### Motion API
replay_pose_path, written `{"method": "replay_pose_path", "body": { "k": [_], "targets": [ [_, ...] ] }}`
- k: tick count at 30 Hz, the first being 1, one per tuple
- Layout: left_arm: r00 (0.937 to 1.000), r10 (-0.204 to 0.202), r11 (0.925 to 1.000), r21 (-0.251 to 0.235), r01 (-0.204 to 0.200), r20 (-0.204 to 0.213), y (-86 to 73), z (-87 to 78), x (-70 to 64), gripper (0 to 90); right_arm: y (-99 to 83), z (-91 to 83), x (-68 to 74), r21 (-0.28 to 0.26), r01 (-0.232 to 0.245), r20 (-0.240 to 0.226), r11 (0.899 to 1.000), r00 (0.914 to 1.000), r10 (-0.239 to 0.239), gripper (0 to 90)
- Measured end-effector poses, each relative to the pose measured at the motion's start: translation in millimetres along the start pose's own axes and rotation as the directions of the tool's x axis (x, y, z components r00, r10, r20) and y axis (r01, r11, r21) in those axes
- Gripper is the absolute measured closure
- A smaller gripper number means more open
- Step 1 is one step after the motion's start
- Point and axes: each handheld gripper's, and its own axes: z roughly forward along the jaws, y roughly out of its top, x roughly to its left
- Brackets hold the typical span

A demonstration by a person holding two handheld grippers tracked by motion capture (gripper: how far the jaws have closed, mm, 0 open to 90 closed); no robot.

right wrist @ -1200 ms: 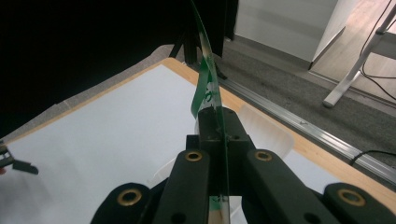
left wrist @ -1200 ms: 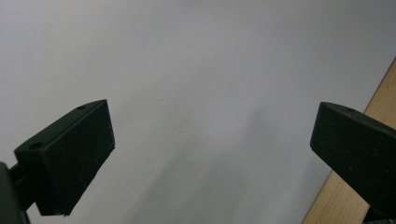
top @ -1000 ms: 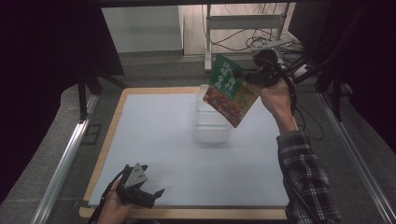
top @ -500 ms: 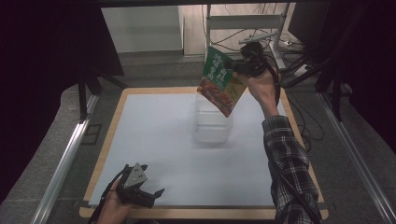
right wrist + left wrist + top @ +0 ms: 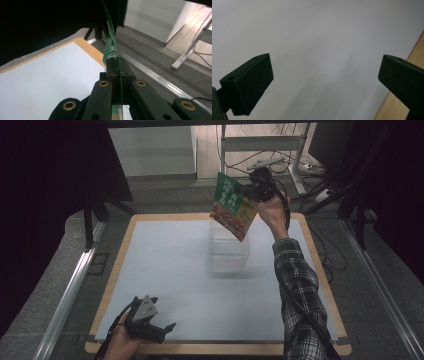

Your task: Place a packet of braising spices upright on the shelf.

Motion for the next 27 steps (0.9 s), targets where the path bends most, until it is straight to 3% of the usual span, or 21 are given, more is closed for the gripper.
{"method": "replay_pose_path", "body": {
  "k": [10, 17, 23, 27],
  "targets": [
    [1.0000, 0.005, 0.9999, 0.014, -0.005, 0.002, -0.2, 1.4, -1.4, 0.0, -13.4, 6.0, 6.7, 0.042, 0.029, -0.100, 0.999, 0.9947, -0.025, 88.9],
    [1.0000, 0.008, 0.9998, 0.019, -0.008, 0.000, -0.4, 1.4, -1.1, 0.0, -22.6, 19.5, 1.7, 0.115, 0.006, -0.084, 0.993, 0.9965, 0.004, 88.8],
    [0.9999, 0.012, 0.9997, 0.020, -0.012, 0.000, -0.3, 1.9, -1.6, 0.0, -23.7, 31.3, 0.5, 0.110, -0.029, -0.081, 0.994, 0.9960, 0.038, 88.8],
    [0.9999, 0.013, 0.9997, 0.022, -0.013, 0.001, -0.4, 2.5, -1.9, 0.0, -23.0, 38.9, 3.0, 0.120, -0.028, -0.080, 0.992, 0.9961, 0.037, 88.8]
  ]
}}
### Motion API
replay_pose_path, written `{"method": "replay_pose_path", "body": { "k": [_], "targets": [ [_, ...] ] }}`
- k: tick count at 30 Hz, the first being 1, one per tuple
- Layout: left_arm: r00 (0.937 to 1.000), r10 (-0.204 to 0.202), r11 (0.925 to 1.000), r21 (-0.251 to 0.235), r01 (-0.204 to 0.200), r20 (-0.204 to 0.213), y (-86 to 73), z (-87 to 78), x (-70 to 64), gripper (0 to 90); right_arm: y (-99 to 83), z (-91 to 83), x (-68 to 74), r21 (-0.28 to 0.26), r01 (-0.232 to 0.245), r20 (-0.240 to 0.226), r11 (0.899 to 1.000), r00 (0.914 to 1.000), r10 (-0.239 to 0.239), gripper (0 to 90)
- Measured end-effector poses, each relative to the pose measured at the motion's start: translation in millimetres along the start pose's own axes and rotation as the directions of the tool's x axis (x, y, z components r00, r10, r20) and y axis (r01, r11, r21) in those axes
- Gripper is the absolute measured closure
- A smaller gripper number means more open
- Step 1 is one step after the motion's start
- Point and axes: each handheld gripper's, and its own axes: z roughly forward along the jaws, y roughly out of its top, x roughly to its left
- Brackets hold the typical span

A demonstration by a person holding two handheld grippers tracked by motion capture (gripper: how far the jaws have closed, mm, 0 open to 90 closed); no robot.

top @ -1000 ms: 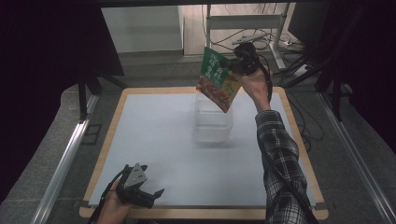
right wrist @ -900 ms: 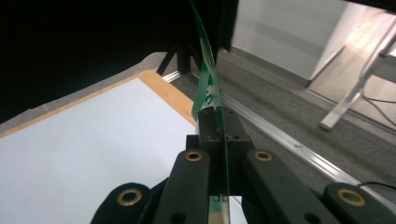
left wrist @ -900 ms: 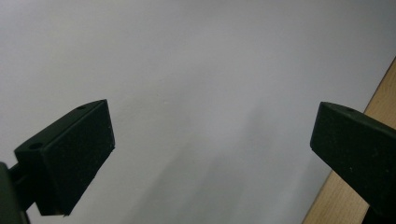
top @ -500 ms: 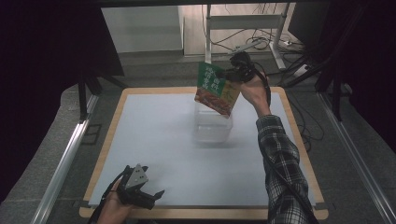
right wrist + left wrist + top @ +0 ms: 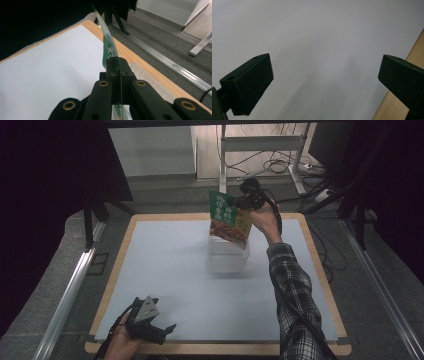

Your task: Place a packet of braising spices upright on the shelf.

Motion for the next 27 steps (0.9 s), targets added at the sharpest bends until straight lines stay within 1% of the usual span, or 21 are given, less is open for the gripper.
{"method": "replay_pose_path", "body": {
  "k": [2, 4, 7, 10, 12, 17, 18, 23, 24, 27],
  "targets": [
    [1.0000, 0.001, 1.0000, 0.001, -0.001, 0.000, 0.2, -0.1, -0.3, 0.0, 0.3, 6.5, 1.7, 0.016, 0.010, 0.013, 1.000, 0.9999, -0.011, 88.8],
    [1.0000, 0.003, 1.0000, 0.003, -0.003, 0.000, 0.2, -0.1, -0.6, 0.0, 0.4, 13.9, 4.0, 0.031, 0.011, 0.025, 0.999, 0.9996, -0.012, 88.8],
    [1.0000, 0.002, 1.0000, 0.003, -0.002, 0.000, -0.2, -0.4, -0.2, 0.0, 1.8, 19.8, 5.9, 0.031, 0.011, 0.022, 0.999, 0.9997, -0.012, 88.3],
    [1.0000, -0.001, 1.0000, 0.000, 0.001, -0.002, -0.3, -1.0, 0.3, 0.0, 3.6, 20.4, 7.3, 0.037, 0.022, 0.031, 0.999, 0.9992, -0.023, 81.9],
    [1.0000, 0.000, 1.0000, 0.001, 0.000, -0.003, -0.2, -1.0, 0.3, 0.0, 3.3, 19.6, 8.9, 0.035, 0.032, 0.044, 0.999, 0.9985, -0.033, 75.9],
    [1.0000, 0.001, 1.0000, 0.000, -0.001, -0.004, 0.2, -0.6, -0.7, 0.0, 1.2, 16.2, 10.5, 0.031, 0.036, 0.058, 0.999, 0.9976, -0.037, 63.9],
    [1.0000, 0.001, 1.0000, 0.000, -0.001, -0.004, 0.2, -0.6, -0.6, 0.0, 0.7, 14.9, 11.0, 0.029, 0.033, 0.061, 0.999, 0.9976, -0.035, 60.2],
    [1.0000, -0.001, 1.0000, 0.001, 0.001, -0.004, 0.2, -0.2, -1.0, 0.0, -1.2, 11.4, 13.8, 0.026, 0.048, 0.071, 0.999, 0.9963, -0.050, 49.1],
    [1.0000, -0.001, 1.0000, 0.002, 0.001, -0.003, 0.2, 0.0, -1.3, 0.0, -1.5, 10.7, 14.3, 0.027, 0.043, 0.073, 0.999, 0.9964, -0.044, 47.6],
    [1.0000, 0.001, 1.0000, 0.004, -0.001, -0.001, 0.2, 0.4, -1.5, 0.0, -2.4, 8.8, 14.3, 0.021, 0.047, 0.077, 0.999, 0.9959, -0.048, 42.8]
  ]
}}
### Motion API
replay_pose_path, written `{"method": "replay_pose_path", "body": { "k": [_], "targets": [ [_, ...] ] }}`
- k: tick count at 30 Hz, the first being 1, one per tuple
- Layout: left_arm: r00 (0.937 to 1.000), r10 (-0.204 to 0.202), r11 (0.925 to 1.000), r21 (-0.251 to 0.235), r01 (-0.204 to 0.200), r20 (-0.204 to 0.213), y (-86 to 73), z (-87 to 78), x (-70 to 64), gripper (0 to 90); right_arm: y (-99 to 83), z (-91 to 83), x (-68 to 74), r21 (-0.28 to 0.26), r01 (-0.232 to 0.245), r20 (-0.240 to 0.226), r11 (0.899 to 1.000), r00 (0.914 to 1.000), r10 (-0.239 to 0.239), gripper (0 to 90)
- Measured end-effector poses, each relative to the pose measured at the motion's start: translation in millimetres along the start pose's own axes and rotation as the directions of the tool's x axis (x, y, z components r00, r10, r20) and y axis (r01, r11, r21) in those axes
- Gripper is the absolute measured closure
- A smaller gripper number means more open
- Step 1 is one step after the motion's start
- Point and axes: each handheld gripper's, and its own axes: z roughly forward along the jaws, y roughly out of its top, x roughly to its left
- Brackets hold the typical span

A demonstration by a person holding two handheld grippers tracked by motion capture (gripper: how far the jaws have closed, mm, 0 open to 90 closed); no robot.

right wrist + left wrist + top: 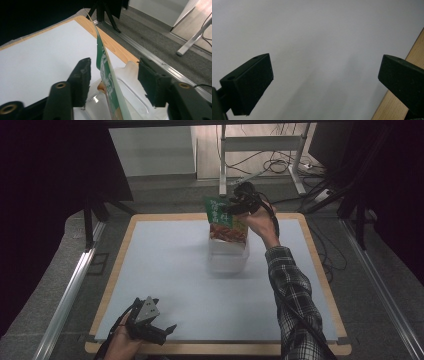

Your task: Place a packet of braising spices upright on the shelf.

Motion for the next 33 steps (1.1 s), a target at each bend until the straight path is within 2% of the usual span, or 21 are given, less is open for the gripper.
{"method": "replay_pose_path", "body": {
  "k": [8, 17, 33],
  "targets": [
    [1.0000, -0.008, 0.9999, -0.013, 0.008, 0.003, -0.6, -0.7, 1.3, 0.0, -1.7, -5.8, 0.0, -0.014, -0.014, -0.004, 1.000, 0.9999, 0.014, 31.6],
    [0.9998, -0.013, 0.9995, -0.028, 0.013, 0.012, -1.2, -1.2, 2.3, 0.0, -3.5, -12.6, 3.9, -0.022, 0.000, 0.005, 1.000, 1.0000, 0.000, 19.8],
    [1.0000, 0.002, 0.9997, -0.024, -0.002, 0.008, -0.7, -0.6, 0.3, 0.0, -8.0, -22.9, 3.6, -0.046, -0.044, -0.025, 0.998, 0.9988, 0.043, 9.0]
  ]
}}
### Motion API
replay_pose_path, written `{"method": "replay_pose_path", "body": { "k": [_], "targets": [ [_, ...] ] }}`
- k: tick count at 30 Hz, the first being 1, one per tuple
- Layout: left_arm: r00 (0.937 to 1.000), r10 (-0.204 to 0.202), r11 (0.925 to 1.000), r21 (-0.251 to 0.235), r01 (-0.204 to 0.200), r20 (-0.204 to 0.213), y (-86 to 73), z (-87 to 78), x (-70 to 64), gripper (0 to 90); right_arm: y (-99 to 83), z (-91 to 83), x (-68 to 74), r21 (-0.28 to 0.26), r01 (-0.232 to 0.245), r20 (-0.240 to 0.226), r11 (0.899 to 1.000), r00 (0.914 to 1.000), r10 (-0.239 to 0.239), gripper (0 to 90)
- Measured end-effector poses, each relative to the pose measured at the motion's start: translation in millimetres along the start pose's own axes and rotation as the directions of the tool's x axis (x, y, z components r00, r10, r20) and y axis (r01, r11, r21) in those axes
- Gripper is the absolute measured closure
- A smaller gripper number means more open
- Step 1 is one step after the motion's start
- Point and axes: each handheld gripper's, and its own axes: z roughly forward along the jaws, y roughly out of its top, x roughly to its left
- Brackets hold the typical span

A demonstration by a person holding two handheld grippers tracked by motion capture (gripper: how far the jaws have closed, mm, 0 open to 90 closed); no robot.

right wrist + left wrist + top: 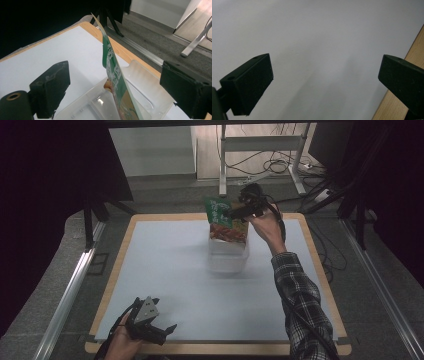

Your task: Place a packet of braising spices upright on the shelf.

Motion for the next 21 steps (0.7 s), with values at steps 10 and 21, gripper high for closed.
{"method": "replay_pose_path", "body": {
  "k": [10, 21],
  "targets": [
    [1.0000, 0.002, 1.0000, -0.003, -0.002, -0.006, -0.4, -0.4, -0.5, 0.0, -0.7, -8.6, 4.4, -0.010, 0.000, 0.003, 1.000, 1.0000, 0.000, 3.4],
    [0.9999, -0.011, 0.9999, -0.003, 0.011, -0.005, 0.1, -1.6, -0.3, 0.0, -7.6, -19.0, 10.2, -0.014, 0.002, 0.016, 1.000, 0.9999, -0.002, 0.0]
  ]
}}
